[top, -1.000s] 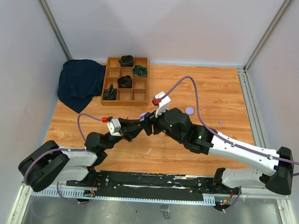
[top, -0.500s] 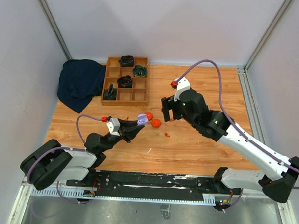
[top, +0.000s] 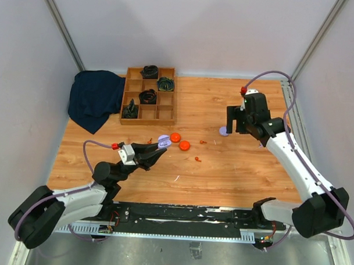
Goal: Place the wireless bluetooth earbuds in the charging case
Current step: Pick up the earbud from the center of the board.
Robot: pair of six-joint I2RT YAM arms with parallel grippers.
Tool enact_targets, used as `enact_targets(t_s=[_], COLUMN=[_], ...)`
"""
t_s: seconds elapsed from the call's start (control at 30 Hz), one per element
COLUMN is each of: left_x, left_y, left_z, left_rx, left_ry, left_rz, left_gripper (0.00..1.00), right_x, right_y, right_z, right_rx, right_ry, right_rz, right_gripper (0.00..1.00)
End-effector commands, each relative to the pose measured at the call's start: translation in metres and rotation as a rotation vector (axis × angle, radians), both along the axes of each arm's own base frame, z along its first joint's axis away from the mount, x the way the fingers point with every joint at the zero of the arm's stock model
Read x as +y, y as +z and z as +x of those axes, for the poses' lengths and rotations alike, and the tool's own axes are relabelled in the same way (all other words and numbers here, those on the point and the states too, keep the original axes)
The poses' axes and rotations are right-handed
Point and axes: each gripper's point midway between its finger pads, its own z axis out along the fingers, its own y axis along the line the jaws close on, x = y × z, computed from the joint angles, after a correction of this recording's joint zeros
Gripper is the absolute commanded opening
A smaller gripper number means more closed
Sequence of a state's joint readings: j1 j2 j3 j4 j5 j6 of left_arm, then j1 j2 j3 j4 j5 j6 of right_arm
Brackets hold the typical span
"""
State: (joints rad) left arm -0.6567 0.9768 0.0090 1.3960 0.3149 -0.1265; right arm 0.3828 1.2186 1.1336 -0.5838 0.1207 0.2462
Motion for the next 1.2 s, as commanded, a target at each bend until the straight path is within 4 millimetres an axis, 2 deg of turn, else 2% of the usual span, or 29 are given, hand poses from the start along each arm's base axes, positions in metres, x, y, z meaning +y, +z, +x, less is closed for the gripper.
enact_targets(t_s=[0.0,0.3,0.4,0.57,0.73,1.17], left_x=[0.009,0.009,0.01,0.011,0.011,0.01], left_y=[-0.019,-0.019,-0.019,-0.021,-0.022,-0.022], left_z=[0.004,0.0,-0.001,0.0,0.0,0.0], left_rx=[0.001,-0.01,-0.011,-0.007,-0.004,-0.001], left_ry=[0.059,0.05,0.051,0.058,0.057,0.054], left_rz=[0.084,0.082,0.08,0.086,0.088,0.089], left_gripper=[0.0,0.0,0.0,0.0,0.0,0.0], right_x=[-0.04,-0.124,-0.143,-0.155,-0.161,-0.173], right_y=[-0.04,-0.1,-0.12,-0.148,-0.168,-0.194], right_z=[0.002,0.011,0.014,0.024,0.029,0.016], right_rx=[0.147,0.325,0.367,0.43,0.484,0.558], right_ry=[-0.137,-0.44,-0.503,-0.532,-0.542,-0.547], right_rz=[0.025,0.02,0.027,0.034,0.012,-0.021], right_gripper=[0.85,0.78,0.75,0.61,0.54,0.39])
